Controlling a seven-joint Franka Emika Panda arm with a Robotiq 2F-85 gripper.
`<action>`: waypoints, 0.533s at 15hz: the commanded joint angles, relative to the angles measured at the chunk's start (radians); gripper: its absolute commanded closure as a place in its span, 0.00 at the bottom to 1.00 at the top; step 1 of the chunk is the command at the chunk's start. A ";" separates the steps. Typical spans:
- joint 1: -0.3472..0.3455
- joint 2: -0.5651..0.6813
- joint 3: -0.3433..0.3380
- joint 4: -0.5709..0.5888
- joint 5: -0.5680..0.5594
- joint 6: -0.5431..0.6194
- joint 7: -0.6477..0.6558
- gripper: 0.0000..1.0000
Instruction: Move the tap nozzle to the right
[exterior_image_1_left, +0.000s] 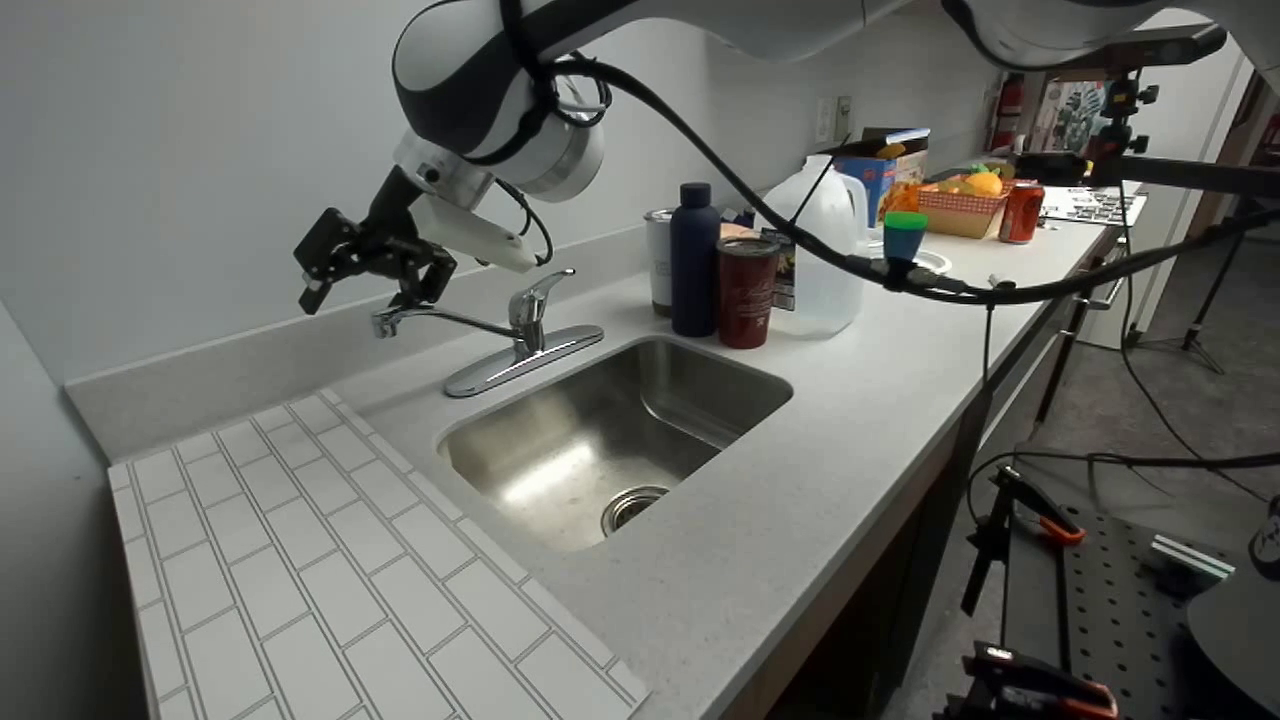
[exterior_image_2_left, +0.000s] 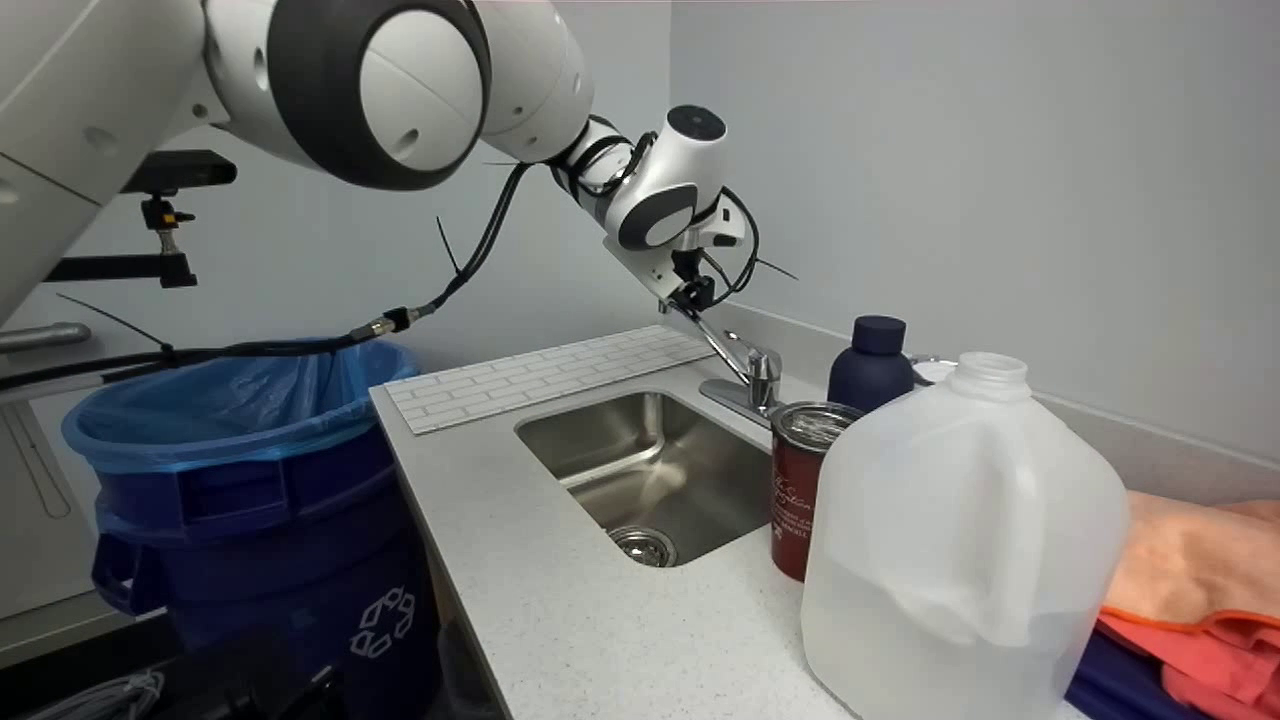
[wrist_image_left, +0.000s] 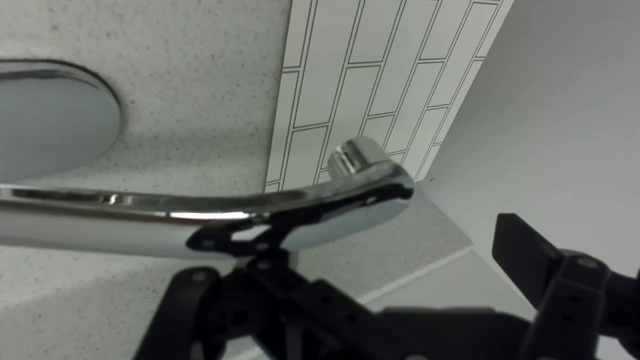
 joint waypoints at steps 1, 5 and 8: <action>-0.036 -0.129 0.003 -0.201 0.074 -0.048 0.023 0.00; -0.063 -0.243 0.009 -0.354 0.141 -0.075 -0.002 0.00; -0.072 -0.329 0.003 -0.454 0.180 -0.117 -0.018 0.00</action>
